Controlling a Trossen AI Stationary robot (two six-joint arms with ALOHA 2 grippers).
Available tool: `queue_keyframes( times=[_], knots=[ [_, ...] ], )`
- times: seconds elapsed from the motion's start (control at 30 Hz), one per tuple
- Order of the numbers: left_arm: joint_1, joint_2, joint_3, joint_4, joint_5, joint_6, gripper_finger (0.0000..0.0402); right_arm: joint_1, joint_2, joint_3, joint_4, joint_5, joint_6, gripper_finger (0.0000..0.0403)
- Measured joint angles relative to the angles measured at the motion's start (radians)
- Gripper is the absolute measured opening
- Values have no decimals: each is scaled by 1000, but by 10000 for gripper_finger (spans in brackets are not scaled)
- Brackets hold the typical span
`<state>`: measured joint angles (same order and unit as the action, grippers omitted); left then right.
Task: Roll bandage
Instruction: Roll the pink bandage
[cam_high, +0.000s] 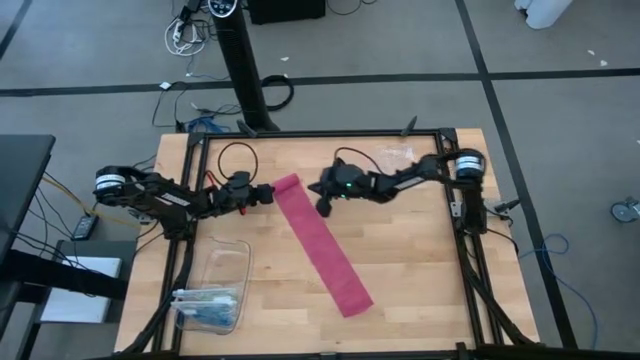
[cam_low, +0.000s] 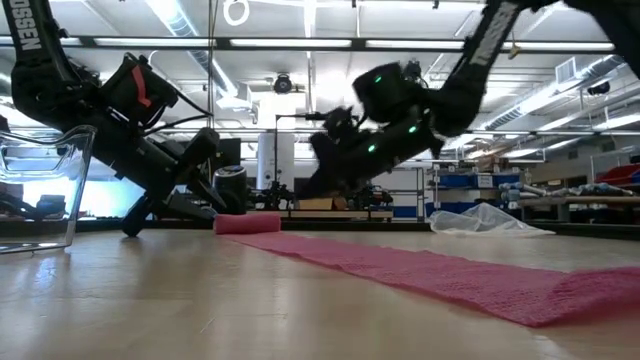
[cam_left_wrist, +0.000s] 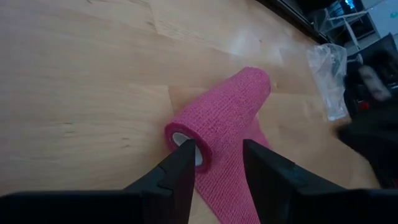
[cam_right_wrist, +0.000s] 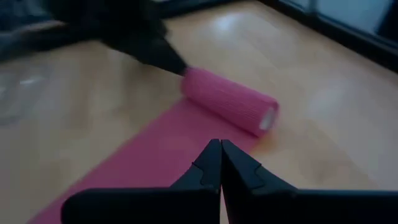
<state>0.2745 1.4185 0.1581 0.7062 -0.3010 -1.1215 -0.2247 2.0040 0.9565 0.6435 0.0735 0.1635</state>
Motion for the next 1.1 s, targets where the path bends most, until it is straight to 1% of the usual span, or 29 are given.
queue_keyframes(
  times=[0.2, 0.3, 0.57, 0.63, 0.73, 0.83, 0.97, 1.1],
  knots=[
    [-1, 0, 1, -10, 12, 17, 142, -23, 129, 120, -27, 16, 58, 1],
    [-2, 0, 0, -12, 14, 27, 142, -22, 152, 143, -19, 68, 78, 1],
    [-2, 0, -1, -23, 4, 35, 143, -25, 154, 151, -18, 195, 87, 1],
    [-3, 1, -1, -29, -18, 35, 143, -28, 154, 151, -18, 202, 91, 1],
    [-3, 1, 2, -29, -20, 34, 143, -29, 154, 151, -13, 210, 90, 0],
    [-2, 2, 29, -75, -12, 39, 143, -29, 154, 159, -13, 210, 90, 0],
    [-2, 17, 84, -186, -1, 56, 143, -28, 154, 168, -13, 208, 89, 0],
    [-2, 19, 99, -202, -20, 61, 142, -34, 154, 169, -33, 214, 99, 0]
  ],
)
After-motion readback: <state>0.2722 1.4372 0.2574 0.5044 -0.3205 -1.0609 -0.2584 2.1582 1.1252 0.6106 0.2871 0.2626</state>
